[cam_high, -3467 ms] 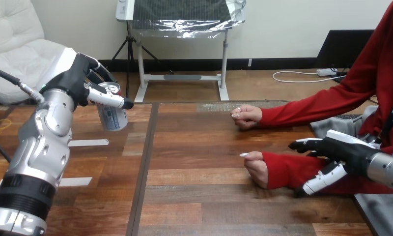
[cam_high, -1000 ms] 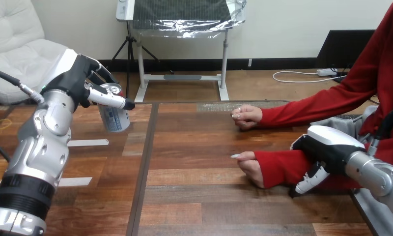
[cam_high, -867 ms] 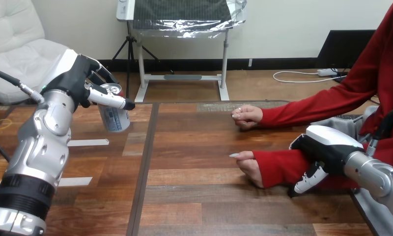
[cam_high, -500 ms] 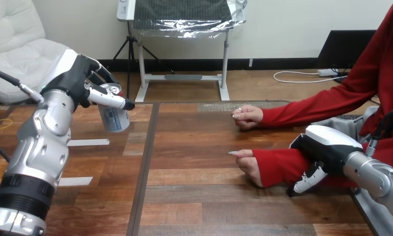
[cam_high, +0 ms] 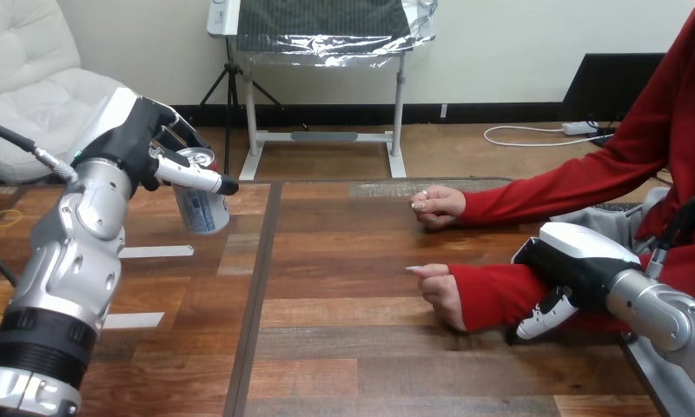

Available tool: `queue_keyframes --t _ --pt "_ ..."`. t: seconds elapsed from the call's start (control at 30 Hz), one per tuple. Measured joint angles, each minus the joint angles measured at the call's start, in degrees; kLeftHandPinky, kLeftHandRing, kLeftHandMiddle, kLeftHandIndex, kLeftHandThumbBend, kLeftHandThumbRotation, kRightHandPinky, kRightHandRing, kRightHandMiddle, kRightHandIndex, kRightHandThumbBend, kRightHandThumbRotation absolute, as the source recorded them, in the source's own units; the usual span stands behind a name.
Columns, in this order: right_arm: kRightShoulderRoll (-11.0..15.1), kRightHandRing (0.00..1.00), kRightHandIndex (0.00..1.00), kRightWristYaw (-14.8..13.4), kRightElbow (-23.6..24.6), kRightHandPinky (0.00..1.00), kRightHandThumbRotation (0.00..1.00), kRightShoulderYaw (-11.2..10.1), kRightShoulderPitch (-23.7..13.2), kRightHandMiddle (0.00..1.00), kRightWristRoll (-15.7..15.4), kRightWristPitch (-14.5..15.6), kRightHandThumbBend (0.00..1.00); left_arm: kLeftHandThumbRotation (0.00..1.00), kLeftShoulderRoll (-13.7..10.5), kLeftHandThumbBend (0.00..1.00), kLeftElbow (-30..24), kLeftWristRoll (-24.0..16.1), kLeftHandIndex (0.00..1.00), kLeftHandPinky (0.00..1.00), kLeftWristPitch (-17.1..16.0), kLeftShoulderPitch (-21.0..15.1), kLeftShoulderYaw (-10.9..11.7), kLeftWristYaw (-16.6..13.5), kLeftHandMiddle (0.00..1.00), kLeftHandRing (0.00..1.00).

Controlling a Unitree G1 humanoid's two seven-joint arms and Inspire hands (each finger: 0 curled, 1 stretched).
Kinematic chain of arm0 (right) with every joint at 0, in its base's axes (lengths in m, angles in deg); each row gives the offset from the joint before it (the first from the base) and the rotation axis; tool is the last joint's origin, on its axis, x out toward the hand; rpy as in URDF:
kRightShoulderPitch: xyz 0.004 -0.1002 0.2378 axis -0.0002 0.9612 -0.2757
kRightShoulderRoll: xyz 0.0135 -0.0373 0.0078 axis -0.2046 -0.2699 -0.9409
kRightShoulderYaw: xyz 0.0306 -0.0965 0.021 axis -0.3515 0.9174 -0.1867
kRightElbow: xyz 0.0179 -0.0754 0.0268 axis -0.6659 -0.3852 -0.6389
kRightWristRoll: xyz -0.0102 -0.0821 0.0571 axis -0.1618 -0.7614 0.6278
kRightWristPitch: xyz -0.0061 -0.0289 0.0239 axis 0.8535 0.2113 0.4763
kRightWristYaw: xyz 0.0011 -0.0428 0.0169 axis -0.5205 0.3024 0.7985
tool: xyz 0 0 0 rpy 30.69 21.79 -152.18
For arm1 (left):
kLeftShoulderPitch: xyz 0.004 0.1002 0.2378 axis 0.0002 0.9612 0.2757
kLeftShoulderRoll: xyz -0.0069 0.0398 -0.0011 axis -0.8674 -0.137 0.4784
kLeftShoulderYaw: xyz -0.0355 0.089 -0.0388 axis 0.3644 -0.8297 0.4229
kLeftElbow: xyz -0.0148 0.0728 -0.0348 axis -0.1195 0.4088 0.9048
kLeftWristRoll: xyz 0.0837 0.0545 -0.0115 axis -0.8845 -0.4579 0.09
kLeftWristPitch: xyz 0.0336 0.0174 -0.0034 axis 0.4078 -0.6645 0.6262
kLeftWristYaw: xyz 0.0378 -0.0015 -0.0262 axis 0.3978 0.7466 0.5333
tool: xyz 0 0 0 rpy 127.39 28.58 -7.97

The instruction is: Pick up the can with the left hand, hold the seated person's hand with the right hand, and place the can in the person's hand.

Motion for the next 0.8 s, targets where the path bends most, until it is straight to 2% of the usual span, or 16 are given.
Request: queue_keyframes --t 0.33,0.57,0.8 --pt "-0.02 0.24 0.29 -1.07 -0.05 0.21 0.29 0.0 0.0 0.29 0.0 -0.35 0.58 0.0 -0.02 0.79 0.0 0.0 0.43 0.31 0.0 0.0 0.0 0.24 0.42 0.36" --pt "0.01 0.26 0.31 -2.02 -0.05 0.23 0.36 -0.01 0.0 0.31 0.0 -1.17 0.53 0.0 -0.02 0.79 0.0 -0.01 0.43 0.31 0.0 0.0 0.0 0.26 0.42 0.36" --pt "0.15 0.27 0.32 -3.06 -0.05 0.23 0.37 -0.02 0.0 0.31 0.01 -2.47 0.51 0.0 -0.02 0.79 0.0 -0.01 0.43 0.31 0.01 0.0 0.0 0.29 0.42 0.36"
